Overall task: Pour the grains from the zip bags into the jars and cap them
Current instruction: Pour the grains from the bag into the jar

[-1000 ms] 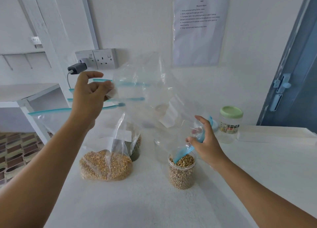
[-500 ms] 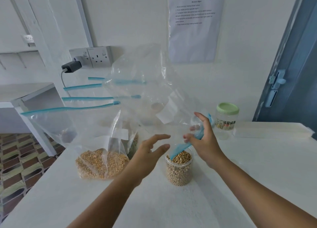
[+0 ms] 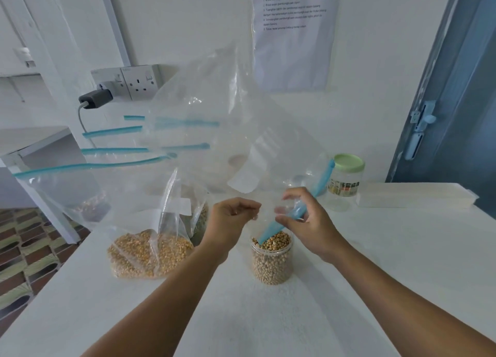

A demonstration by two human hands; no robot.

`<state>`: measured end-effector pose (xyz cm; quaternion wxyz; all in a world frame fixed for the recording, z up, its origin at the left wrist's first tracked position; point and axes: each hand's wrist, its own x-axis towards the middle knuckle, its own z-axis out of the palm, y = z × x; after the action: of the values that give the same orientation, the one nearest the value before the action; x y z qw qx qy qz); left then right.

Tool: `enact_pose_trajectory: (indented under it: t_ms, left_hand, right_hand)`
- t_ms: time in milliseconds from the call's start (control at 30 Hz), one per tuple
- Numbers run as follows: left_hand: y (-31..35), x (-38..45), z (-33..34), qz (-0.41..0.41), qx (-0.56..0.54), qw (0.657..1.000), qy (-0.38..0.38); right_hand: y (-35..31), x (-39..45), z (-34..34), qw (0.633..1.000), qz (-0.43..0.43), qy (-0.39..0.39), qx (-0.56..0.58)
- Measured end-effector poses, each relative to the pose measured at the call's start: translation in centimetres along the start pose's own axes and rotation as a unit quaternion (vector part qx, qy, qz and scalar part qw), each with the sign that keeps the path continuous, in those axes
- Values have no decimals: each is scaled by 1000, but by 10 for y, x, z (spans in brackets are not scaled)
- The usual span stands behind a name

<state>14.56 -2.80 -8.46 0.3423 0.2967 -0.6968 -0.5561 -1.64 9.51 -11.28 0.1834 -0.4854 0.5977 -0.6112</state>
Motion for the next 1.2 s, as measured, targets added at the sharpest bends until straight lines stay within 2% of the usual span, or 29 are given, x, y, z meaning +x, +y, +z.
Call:
enact_pose_trajectory:
  t_ms: [67,133,333,533,800,933,1033,1200]
  left_hand:
    - [-1,3,2,10,6,1000,4]
    - [-2,4,4,15,18,1000,-2]
    - [0,4,-1,30,77,996,-38]
    - [1,1,-1,22,53,998,-11]
    - [-3,2,-3,43,108,993,-8]
    - [-2,1,-4,35,88,995,-6]
    - [5,-5,-12,59,59,996,-9]
    - [27,-13,-35,77,-37,993,76]
  right_hand:
    - [3,1,1,997,-10,-10,-76]
    - [6,2,2,995,-10,3,-100]
    - [9,2,2,996,12,12,-90]
    - [11,6,6,998,51,24,1]
    - [17,8,6,998,56,26,-11]
    - [16,8,9,998,47,39,-21]
    - [17,7,6,997,54,51,-22]
    - [18,6,0,994,87,57,-17]
